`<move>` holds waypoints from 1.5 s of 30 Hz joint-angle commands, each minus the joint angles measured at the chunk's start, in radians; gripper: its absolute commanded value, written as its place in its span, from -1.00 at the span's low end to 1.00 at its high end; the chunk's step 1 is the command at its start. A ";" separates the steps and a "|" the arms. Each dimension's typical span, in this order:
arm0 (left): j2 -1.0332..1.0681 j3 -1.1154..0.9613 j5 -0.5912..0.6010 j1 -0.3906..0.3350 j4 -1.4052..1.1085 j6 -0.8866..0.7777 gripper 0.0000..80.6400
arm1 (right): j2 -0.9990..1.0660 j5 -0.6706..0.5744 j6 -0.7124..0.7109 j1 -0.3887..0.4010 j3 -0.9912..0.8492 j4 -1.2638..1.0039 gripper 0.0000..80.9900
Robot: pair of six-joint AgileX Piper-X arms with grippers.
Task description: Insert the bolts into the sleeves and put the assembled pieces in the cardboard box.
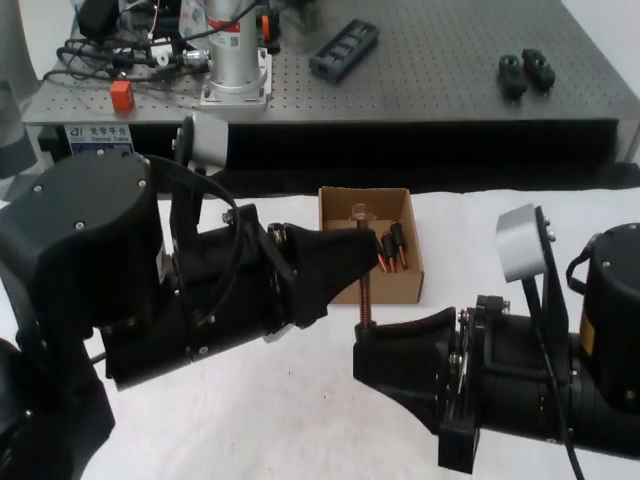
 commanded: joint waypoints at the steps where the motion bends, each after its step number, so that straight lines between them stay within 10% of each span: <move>1: -0.001 -0.007 0.011 -0.005 -0.026 0.005 -0.98 | -0.012 0.019 0.003 0.005 -0.003 -0.045 -0.94; 9: -0.001 -0.007 0.068 -0.005 -0.015 0.002 -0.90 | -0.012 0.051 0.003 0.005 -0.003 -0.133 -0.94; 15: -0.001 -0.007 0.004 -0.005 0.037 -0.014 0.20 | -0.012 0.148 -0.005 -0.031 -0.009 -0.158 -0.94; 24: -0.001 -0.007 -0.060 -0.005 0.092 0.080 -0.15 | 0.114 0.240 -0.077 -0.236 -0.121 -0.158 -0.94; 30: -0.011 -0.007 -0.082 -0.005 0.253 0.209 -0.97 | 0.382 0.273 -0.229 -0.299 -0.365 0.056 -0.94; 45: -0.310 0.069 -0.526 -0.005 0.764 0.269 -0.98 | 1.010 0.322 -0.280 -0.296 -0.909 0.359 -0.94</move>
